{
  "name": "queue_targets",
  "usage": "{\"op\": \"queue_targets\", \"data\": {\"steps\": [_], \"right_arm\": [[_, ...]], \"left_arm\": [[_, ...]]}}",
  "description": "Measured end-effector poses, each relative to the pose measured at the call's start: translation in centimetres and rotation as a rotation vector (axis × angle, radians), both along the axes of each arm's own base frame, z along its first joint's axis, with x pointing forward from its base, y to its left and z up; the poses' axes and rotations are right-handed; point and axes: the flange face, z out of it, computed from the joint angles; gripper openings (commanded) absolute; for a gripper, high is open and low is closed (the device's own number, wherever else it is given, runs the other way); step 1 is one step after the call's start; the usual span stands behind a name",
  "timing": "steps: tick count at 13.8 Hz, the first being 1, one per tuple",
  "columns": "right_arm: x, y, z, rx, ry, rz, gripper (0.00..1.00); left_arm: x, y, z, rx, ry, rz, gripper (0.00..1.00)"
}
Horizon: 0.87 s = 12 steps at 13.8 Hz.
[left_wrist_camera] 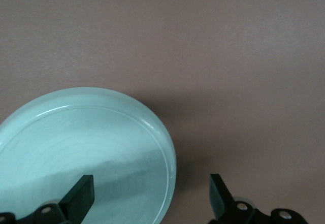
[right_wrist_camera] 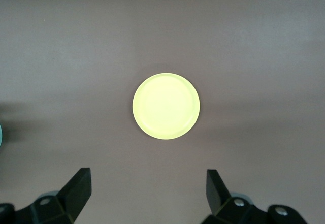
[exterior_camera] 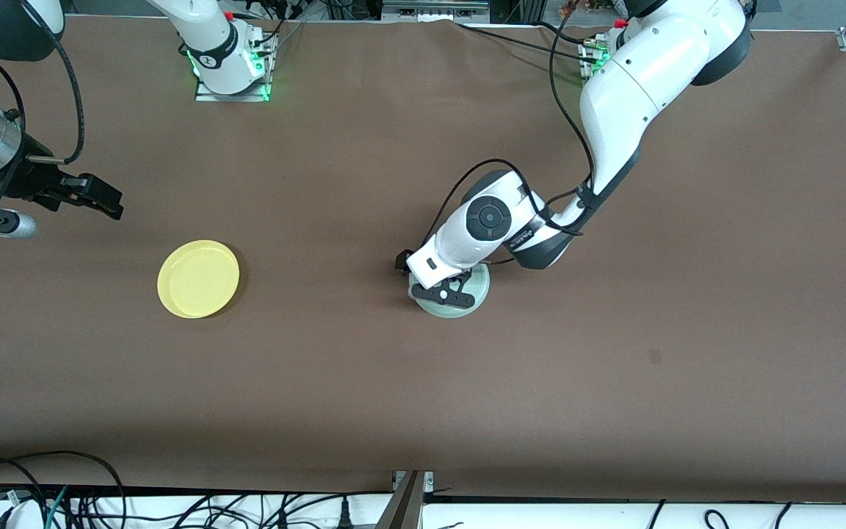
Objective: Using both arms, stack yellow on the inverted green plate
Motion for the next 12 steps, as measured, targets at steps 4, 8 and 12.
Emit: {"op": "queue_targets", "data": {"steps": [4, 8, 12], "right_arm": [[0.0, 0.0, 0.0, 0.0, 0.0, 0.0, 1.0], [0.0, 0.0, 0.0, 0.0, 0.0, 0.0, 1.0], [0.0, 0.0, 0.0, 0.0, 0.002, 0.0, 1.0]], "left_arm": [[3.0, 3.5, 8.4, 0.141, 0.068, 0.01, 1.0], [7.4, 11.1, 15.1, 0.177, 0.043, 0.121, 1.0], [11.1, 20.5, 18.5, 0.181, 0.013, 0.189, 1.0]]}}
